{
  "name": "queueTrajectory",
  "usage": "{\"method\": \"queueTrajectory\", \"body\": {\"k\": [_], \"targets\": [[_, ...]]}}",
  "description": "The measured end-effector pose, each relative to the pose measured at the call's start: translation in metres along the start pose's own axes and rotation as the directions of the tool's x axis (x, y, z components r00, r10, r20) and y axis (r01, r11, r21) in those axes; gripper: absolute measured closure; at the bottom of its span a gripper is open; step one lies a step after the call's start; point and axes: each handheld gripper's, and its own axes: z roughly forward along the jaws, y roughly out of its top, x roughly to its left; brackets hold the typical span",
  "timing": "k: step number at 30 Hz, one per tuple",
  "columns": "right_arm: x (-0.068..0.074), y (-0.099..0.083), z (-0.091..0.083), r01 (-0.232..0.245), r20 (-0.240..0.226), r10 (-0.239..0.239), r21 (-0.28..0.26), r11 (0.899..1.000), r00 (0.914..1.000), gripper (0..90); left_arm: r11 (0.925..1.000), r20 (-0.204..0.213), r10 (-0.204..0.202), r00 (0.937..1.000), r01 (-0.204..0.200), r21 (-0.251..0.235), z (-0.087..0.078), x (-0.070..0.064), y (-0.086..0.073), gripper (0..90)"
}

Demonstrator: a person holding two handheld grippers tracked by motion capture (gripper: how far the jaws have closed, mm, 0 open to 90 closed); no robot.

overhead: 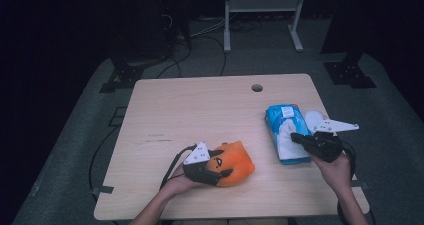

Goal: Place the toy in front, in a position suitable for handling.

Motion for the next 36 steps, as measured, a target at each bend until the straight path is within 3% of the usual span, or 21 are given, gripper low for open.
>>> {"method": "queueTrajectory", "body": {"k": [8,9,24,32,33,34,35,36], "targets": [[0.0,0.001,0.0,-0.039,-0.069,0.037,-0.027,0.999,0.9969,89.5,1.0,0.0,0.0,1.0,0.0,-0.001,0.0,0.0,0.0,27.8],[0.0,0.002,-0.001,-0.054,-0.095,0.05,-0.043,0.998,0.9943,89.5,1.0,0.0,0.0,1.0,0.0,-0.001,0.0,0.0,0.0,27.7],[0.02,0.013,-0.001,-0.02,-0.149,0.011,-0.062,0.998,0.9888,89.5,1.0,-0.002,0.0,1.0,0.0,-0.003,0.0,0.0,0.0,27.4],[0.045,0.027,-0.003,0.025,-0.22,-0.045,-0.093,0.995,0.9745,89.6,1.0,-0.004,0.001,1.0,-0.001,-0.003,0.001,0.0,0.0,26.7],[0.056,0.032,-0.003,0.048,-0.243,-0.072,-0.099,0.994,0.9673,89.6,1.0,-0.004,0.003,1.0,-0.003,-0.001,0.001,-0.001,0.0,26.3],[0.056,0.032,-0.003,0.048,-0.243,-0.072,-0.099,0.994,0.9673,89.6,1.0,-0.004,0.003,1.0,-0.003,-0.001,0.001,-0.001,0.0,26.1],[0.07,0.039,-0.004,0.072,-0.281,-0.101,-0.114,0.991,0.9544,89.5,1.0,-0.005,0.007,1.0,-0.007,0.005,0.0,-0.001,0.001,25.9],[0.07,0.039,-0.004,0.072,-0.281,-0.101,-0.114,0.991,0.9544,89.5,1.0,-0.005,0.007,1.0,-0.007,0.005,0.0,-0.001,0.001,25.6]]}}
